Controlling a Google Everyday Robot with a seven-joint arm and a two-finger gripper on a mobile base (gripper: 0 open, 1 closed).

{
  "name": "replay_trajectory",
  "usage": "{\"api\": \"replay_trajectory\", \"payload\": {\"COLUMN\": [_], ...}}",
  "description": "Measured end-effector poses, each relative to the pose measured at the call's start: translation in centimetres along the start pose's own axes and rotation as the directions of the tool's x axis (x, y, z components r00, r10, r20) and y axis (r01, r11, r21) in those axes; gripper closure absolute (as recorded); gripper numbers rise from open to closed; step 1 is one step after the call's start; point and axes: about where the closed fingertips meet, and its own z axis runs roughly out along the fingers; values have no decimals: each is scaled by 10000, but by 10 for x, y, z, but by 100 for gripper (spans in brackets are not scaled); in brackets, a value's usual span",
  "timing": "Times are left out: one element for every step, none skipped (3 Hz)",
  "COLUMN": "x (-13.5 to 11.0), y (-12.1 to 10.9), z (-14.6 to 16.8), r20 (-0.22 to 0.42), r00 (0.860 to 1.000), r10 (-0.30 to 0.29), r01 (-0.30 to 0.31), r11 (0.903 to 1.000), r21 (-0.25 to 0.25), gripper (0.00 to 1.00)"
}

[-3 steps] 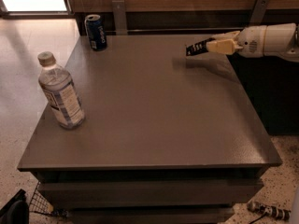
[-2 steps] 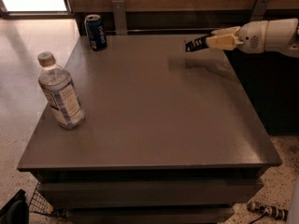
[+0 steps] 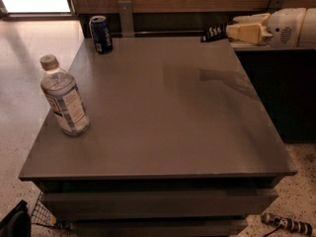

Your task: Move rxbar chocolate near blue plastic bottle

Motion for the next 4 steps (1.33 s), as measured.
{"api": "replay_trajectory", "payload": {"x": [-17,-7,11,32], "y": [48,98,143,194], "z": [-10,-1,12,35], "r20": [317,302,276,398], "r00": [9988,9984,9983,9975], "r10": [-366,-469,-506,-576], "r01": [355,462,510,608], "r11": [9988,9987,9986,9945], "r21": [343,226,-116,-855], "gripper": [100,100,100,100]}}
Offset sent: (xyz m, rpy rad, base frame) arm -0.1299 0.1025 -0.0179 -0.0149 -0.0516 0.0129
